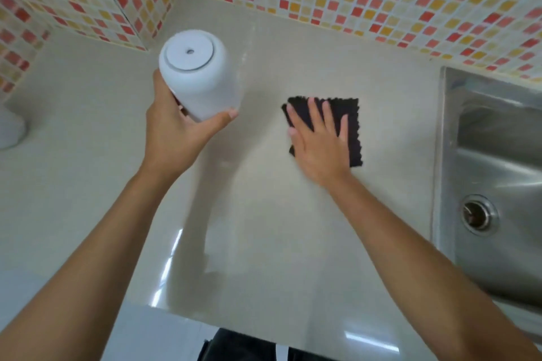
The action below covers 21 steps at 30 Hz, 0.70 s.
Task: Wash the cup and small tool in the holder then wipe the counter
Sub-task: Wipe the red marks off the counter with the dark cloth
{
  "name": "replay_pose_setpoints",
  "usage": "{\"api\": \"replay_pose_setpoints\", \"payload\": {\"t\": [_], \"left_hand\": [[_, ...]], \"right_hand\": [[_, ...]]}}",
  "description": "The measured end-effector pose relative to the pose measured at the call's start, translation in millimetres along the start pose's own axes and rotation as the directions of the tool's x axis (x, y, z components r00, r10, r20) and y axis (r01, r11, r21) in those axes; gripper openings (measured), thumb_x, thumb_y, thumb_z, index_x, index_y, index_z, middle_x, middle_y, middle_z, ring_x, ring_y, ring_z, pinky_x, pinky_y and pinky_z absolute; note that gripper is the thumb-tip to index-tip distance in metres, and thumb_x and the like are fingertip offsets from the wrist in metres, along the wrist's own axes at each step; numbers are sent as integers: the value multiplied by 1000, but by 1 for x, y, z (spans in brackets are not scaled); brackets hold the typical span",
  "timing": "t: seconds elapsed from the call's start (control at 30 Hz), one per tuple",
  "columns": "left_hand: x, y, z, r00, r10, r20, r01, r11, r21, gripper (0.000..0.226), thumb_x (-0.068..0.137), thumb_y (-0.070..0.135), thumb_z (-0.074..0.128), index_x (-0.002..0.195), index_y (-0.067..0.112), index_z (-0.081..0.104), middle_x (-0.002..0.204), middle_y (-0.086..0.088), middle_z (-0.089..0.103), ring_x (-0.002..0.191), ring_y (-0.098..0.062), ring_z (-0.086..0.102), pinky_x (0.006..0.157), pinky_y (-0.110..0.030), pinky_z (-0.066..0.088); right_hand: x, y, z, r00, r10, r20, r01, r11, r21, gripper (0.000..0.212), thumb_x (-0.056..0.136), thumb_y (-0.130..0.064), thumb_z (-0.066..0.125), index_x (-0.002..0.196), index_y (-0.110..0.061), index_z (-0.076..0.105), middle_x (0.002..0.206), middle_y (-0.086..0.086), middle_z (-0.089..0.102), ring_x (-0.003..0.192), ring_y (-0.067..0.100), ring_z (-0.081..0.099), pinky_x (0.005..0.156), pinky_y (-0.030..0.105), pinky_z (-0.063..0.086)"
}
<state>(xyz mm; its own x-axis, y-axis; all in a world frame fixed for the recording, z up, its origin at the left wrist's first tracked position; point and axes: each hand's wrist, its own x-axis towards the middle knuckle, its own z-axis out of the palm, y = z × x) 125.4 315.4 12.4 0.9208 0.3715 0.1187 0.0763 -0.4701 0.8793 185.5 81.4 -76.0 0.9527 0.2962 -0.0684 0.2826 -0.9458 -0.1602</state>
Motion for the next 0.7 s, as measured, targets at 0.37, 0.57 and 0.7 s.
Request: {"api": "replay_pose_setpoints", "payload": {"t": [0.37, 0.57, 0.7], "left_hand": [[31, 9, 10, 1000, 20, 14, -20, 1000, -20, 103, 66, 42, 87, 147, 21, 27, 138, 12, 51, 121, 1, 52, 94, -19, 49], [43, 16, 8, 1000, 22, 4, -22, 999, -43, 105, 66, 42, 87, 148, 19, 26, 138, 11, 52, 122, 0, 52, 97, -25, 50], [40, 13, -3, 1000, 13, -12, -14, 999, -36, 101, 67, 39, 87, 146, 15, 29, 131, 14, 53, 118, 6, 53, 94, -18, 50]], "right_hand": [[-135, -33, 9, 999, 35, 37, -36, 999, 24, 54, 101, -48, 22, 152, -35, 12, 161, 8, 9, 148, 28, 5, 116, 55, 9], [-135, -8, 3, 968, -230, 104, 238, 969, -71, 57, 99, -44, 24, 153, -30, 13, 159, 2, 20, 145, 23, 21, 111, 57, 21], [24, 40, -11, 997, 81, -1, -81, 997, -20, 51, 100, -46, 13, 151, -39, 11, 160, -6, 15, 147, 18, 13, 112, 64, 4]]}}
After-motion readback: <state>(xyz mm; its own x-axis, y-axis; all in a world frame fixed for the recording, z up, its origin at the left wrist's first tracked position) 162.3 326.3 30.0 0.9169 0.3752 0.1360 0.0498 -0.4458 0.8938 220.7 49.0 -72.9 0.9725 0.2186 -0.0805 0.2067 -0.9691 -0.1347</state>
